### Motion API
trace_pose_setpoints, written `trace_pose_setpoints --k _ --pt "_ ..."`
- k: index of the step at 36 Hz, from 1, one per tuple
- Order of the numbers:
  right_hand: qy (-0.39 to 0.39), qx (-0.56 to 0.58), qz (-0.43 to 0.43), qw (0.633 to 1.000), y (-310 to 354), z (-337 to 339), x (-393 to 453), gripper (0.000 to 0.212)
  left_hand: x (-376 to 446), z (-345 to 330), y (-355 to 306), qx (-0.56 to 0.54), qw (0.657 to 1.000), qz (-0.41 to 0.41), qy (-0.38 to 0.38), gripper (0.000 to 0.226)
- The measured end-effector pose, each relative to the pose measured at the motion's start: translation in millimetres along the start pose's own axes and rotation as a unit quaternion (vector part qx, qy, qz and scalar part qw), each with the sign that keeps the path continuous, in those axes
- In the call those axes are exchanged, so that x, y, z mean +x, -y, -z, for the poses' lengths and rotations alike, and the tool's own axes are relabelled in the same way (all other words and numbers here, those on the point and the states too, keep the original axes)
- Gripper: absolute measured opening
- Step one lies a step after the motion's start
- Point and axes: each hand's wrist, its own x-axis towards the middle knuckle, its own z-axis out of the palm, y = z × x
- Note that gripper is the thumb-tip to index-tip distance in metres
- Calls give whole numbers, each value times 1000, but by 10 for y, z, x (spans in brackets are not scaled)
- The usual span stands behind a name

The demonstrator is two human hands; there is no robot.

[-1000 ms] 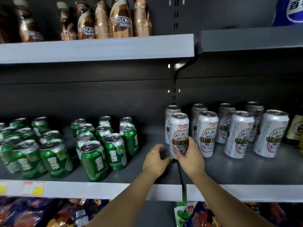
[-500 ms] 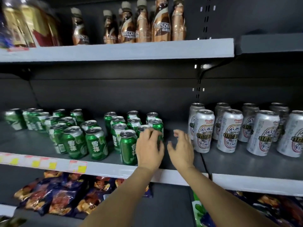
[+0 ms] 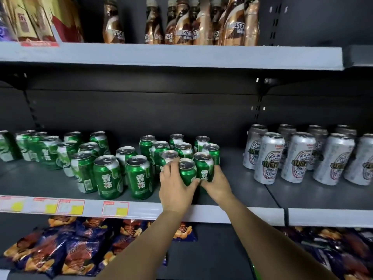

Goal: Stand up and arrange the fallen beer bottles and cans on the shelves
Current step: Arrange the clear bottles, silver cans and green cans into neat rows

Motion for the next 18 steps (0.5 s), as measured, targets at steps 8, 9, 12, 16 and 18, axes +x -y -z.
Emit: trace_pose_setpoints --k 8,9,12,16,18 --pt "-66 -95 11 993 -81 216 -127 53 17 55 -126 -13 999 -12 39 77" --pt "-68 -101 11 992 -92 258 -141 51 23 51 -143 -13 999 -10 39 77" --pt "-63 -110 9 992 -111 341 -160 50 40 37 -179 -15 999 3 38 77" --pt "-48 -103 16 993 -101 353 -166 51 53 5 -201 -5 999 5 32 77" --pt "-40 -92 18 995 -105 324 -162 52 57 -21 -202 -1 1000 6 29 75"
